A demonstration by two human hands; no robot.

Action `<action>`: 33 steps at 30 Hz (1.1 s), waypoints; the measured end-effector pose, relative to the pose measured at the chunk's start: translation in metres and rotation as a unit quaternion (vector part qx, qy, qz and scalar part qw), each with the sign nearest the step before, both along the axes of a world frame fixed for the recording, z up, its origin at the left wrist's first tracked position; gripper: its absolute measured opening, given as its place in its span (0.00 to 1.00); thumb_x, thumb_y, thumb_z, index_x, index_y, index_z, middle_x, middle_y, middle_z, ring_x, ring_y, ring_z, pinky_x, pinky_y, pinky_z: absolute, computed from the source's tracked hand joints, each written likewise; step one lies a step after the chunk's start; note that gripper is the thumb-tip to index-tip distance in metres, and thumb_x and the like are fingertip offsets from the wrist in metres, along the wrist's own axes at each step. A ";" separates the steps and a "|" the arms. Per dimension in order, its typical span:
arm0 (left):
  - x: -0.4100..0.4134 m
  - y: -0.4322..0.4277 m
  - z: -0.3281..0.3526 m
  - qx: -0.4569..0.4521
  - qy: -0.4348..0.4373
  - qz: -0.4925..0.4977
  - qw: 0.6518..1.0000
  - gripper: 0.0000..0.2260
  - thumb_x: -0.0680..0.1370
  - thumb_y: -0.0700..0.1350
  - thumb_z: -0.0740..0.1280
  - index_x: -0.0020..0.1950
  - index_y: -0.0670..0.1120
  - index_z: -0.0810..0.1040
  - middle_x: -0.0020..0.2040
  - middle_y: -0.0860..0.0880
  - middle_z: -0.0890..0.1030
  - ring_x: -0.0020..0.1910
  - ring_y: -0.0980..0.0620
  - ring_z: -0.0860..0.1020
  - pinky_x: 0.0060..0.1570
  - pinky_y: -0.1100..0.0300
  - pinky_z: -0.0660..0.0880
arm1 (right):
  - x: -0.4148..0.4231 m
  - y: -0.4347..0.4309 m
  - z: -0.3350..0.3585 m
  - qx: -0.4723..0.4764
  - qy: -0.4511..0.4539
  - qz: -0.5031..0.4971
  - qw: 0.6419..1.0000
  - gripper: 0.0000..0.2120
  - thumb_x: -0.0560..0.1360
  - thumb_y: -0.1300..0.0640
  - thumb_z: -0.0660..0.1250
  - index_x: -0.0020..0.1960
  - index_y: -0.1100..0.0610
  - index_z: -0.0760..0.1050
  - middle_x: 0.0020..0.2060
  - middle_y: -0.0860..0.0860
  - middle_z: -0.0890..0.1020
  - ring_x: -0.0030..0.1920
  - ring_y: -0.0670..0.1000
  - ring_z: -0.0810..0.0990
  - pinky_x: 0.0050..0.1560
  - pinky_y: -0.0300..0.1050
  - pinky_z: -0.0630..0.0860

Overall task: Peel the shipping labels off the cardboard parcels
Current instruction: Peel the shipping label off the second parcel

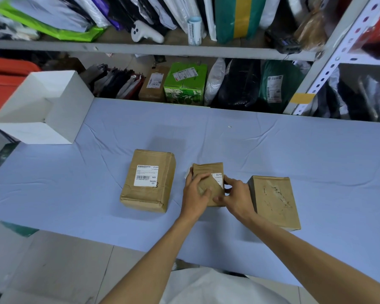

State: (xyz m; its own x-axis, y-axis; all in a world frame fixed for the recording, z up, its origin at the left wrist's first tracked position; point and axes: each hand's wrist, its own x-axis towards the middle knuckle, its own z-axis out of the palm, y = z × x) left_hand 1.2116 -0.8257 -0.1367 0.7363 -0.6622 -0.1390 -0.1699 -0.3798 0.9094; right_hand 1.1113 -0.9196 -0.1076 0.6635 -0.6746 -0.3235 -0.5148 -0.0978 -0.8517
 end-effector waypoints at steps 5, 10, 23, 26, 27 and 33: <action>-0.001 0.000 0.000 0.013 0.017 -0.010 1.000 0.20 0.74 0.34 0.66 0.63 0.51 0.79 0.74 0.51 0.62 0.70 0.58 0.67 0.56 0.80 0.63 | 0.000 -0.001 -0.001 -0.003 0.007 0.004 1.000 0.27 0.64 0.69 0.74 0.62 0.57 0.77 0.44 0.49 0.84 0.41 0.42 0.81 0.35 0.32 0.78; 0.000 -0.003 0.004 0.009 0.026 -0.001 1.000 0.20 0.73 0.33 0.65 0.59 0.52 0.81 0.75 0.52 0.61 0.71 0.60 0.64 0.61 0.74 0.63 | 0.000 -0.002 -0.003 -0.009 0.013 0.005 1.000 0.26 0.63 0.68 0.74 0.60 0.57 0.78 0.43 0.50 0.84 0.40 0.41 0.82 0.34 0.34 0.78; -0.001 0.002 0.004 0.000 0.023 -0.016 1.000 0.25 0.69 0.35 0.68 0.63 0.56 0.75 0.71 0.51 0.66 0.68 0.57 0.68 0.63 0.66 0.69 | 0.001 -0.001 -0.001 -0.011 0.001 0.006 1.000 0.23 0.64 0.66 0.75 0.57 0.54 0.79 0.42 0.48 0.84 0.40 0.41 0.82 0.34 0.34 0.79; -0.001 0.002 0.004 0.008 0.026 -0.013 1.000 0.25 0.71 0.34 0.67 0.63 0.55 0.76 0.73 0.49 0.64 0.72 0.54 0.65 0.67 0.62 0.68 | 0.001 0.000 -0.002 -0.008 -0.001 0.008 1.000 0.22 0.64 0.66 0.75 0.55 0.51 0.78 0.42 0.48 0.84 0.41 0.44 0.83 0.35 0.34 0.80; 0.000 0.002 0.004 0.012 0.021 -0.014 1.000 0.25 0.71 0.34 0.67 0.63 0.55 0.76 0.74 0.49 0.63 0.73 0.54 0.64 0.68 0.61 0.67 | 0.001 -0.001 -0.003 -0.010 0.000 0.010 1.000 0.22 0.64 0.66 0.75 0.55 0.52 0.79 0.43 0.49 0.84 0.42 0.46 0.84 0.37 0.37 0.81; 0.000 0.004 0.003 0.031 0.000 -0.041 0.999 0.24 0.72 0.34 0.66 0.65 0.54 0.75 0.76 0.50 0.59 0.74 0.55 0.62 0.60 0.76 0.63 | 0.000 0.000 -0.005 -0.015 0.003 0.010 1.000 0.25 0.63 0.67 0.75 0.59 0.56 0.78 0.44 0.50 0.84 0.43 0.46 0.83 0.38 0.38 0.81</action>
